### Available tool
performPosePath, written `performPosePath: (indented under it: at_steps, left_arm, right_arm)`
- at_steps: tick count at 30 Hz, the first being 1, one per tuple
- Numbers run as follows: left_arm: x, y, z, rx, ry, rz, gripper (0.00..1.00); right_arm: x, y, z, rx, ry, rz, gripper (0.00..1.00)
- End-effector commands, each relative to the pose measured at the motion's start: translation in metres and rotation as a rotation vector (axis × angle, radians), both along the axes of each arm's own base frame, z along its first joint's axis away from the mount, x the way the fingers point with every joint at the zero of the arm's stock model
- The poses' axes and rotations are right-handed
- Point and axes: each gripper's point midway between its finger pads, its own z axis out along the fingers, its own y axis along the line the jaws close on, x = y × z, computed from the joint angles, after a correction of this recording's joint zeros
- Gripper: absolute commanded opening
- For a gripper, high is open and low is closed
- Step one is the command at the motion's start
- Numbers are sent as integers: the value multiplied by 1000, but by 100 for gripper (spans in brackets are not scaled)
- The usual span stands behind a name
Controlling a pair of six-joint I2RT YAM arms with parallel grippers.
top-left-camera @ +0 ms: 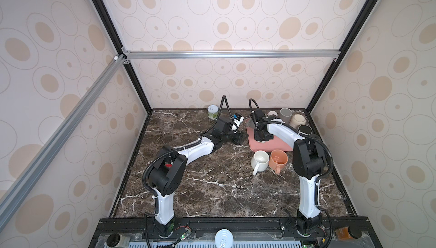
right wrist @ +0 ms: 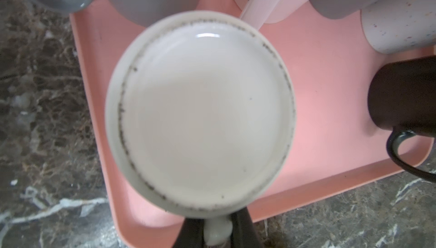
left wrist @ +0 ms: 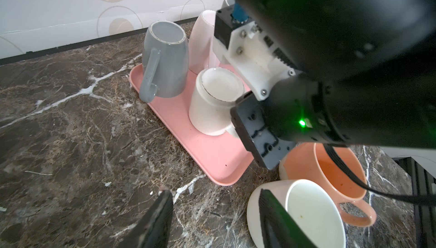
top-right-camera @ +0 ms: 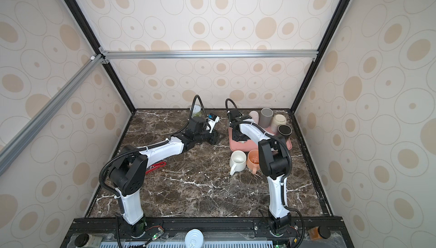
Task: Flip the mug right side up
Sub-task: 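Close the right gripper on the white mug's handle and lift it, then carry the white mug toward the left gripper while the left gripper approaches it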
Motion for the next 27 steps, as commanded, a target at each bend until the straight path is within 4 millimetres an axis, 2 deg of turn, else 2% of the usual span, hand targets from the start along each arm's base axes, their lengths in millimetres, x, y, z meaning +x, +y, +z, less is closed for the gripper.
performPosePath:
  at_steps: [1, 6, 11, 15, 20, 24, 27]
  left_arm:
    - [4, 3, 19, -14, -42, 6, 59]
    - [5, 17, 30, -21, -58, 37, 59]
    - [5, 43, 42, -40, -74, 103, 62]
    - [5, 65, 61, -90, -91, 139, 67]
    - [6, 93, 87, -304, -42, 145, 72]
    - [-1, 101, 103, -472, 2, 99, 73]
    - [-9, 97, 113, -544, 10, 53, 73]
  right_arm:
    - [7, 11, 53, 27, -178, 56, 0]
    - [-5, 9, 75, 74, -257, 54, 0]
    - [-17, 12, 95, 164, -331, 49, 0]
    - [-24, 20, 117, 264, -397, 52, 0]
    - [-32, 44, 155, 464, -493, 119, 0]
    - [-43, 60, 178, 608, -555, 170, 0]
    - [-54, 72, 188, 710, -566, 210, 0]
